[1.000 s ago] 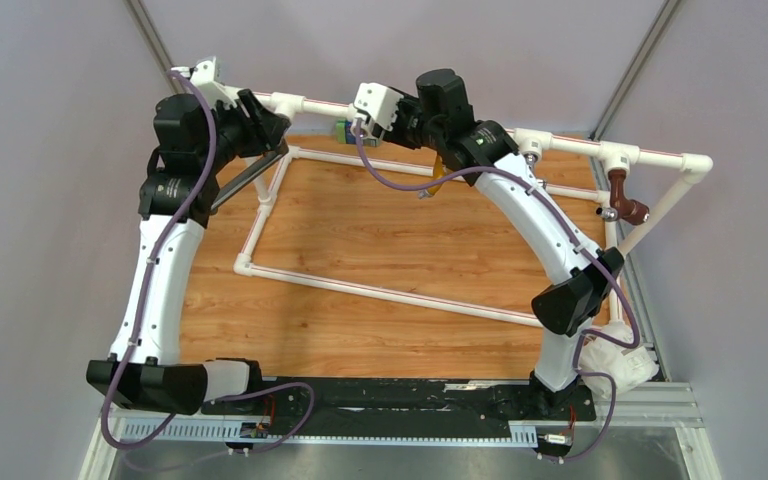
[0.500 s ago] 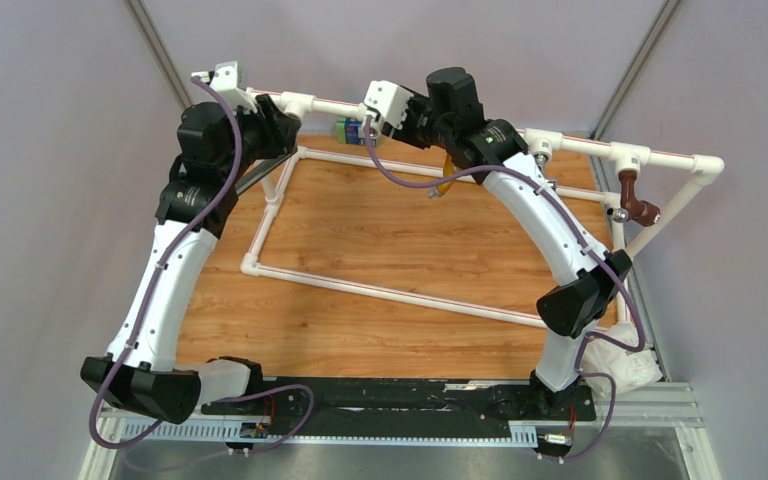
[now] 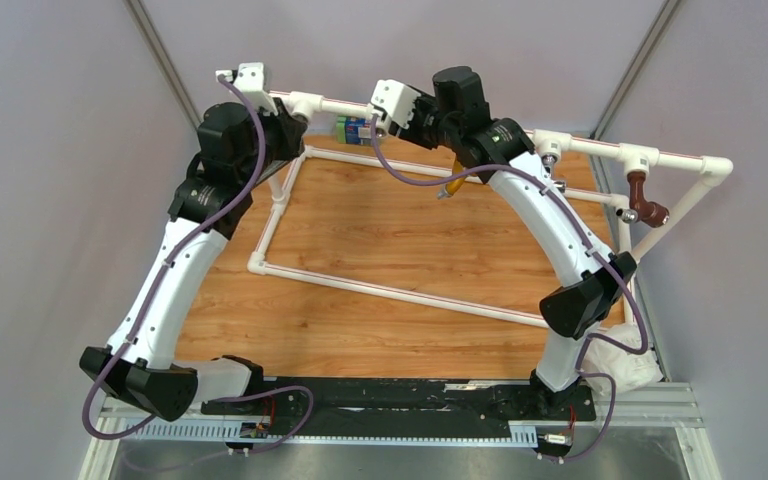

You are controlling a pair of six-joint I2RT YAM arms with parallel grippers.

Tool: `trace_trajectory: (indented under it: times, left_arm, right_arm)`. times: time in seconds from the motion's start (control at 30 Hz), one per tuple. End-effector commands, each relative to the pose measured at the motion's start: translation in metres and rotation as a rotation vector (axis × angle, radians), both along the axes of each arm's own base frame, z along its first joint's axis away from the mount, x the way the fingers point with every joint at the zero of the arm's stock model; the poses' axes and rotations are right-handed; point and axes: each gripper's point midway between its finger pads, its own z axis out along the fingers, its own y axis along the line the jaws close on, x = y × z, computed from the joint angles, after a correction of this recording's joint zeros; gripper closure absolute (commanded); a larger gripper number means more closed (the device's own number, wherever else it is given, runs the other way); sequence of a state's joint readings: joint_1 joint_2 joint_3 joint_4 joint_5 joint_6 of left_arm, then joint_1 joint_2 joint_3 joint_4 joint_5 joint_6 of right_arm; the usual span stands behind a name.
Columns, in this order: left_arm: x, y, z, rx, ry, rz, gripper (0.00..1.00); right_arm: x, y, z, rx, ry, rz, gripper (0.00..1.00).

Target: Install the water faucets

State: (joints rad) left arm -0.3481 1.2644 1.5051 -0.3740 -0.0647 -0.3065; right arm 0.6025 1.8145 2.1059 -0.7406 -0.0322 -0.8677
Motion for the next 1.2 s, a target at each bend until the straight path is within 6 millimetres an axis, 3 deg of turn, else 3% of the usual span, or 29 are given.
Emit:
trace_trajectory:
  times: [0.0,0.2,0.27,0.43,0.5,0.53,0.57,0.63,0.77,0.93,1.03,1.17]
  left_arm:
    - [-0.045,-0.069,-0.001,0.112,0.016,-0.355,0.99]
    - [-0.049,-0.033,0.004,0.493,-0.085,-0.282,1.0]
    - [-0.055,-0.036,0.003,0.572,-0.115,-0.306,1.0]
    - [-0.074,-0.077,-0.026,0.646,-0.123,-0.482,1.0]
    - [-0.076,-0.082,-0.028,0.632,-0.11,-0.491,0.91]
    - [-0.077,-0.085,-0.027,0.602,-0.099,-0.489,0.8]
    - [-0.079,-0.085,-0.017,0.573,-0.115,-0.484,0.75]
    - [-0.084,-0.084,0.004,0.49,-0.143,-0.456,0.56]
    - [-0.098,-0.079,0.047,0.356,-0.221,-0.424,0.36]
    - [-0.108,-0.06,0.086,0.24,-0.25,-0.34,0.2]
    - [-0.108,-0.044,0.099,0.158,-0.237,-0.278,0.15]
    - [-0.09,0.01,0.101,0.076,-0.197,-0.076,0.12]
  right_arm:
    - [-0.017,0.046,-0.01,0.116,0.069,0.093,0.93]
    - [-0.02,0.052,-0.004,0.146,0.07,0.122,0.93]
    - [-0.02,0.055,-0.002,0.156,0.067,0.13,0.94]
    - [-0.021,0.062,-0.002,0.169,0.067,0.144,0.94]
    - [-0.022,0.063,-0.002,0.171,0.068,0.148,0.94]
    - [-0.022,0.063,-0.003,0.171,0.07,0.147,0.94]
    - [-0.022,0.063,-0.003,0.17,0.069,0.148,0.94]
    - [-0.022,0.062,-0.004,0.167,0.068,0.144,0.94]
    - [-0.022,0.061,-0.006,0.165,0.07,0.141,0.94]
    - [-0.022,0.061,-0.006,0.165,0.07,0.142,0.94]
    - [-0.022,0.061,-0.007,0.164,0.072,0.142,0.94]
    - [-0.023,0.06,-0.006,0.168,0.07,0.142,0.93]
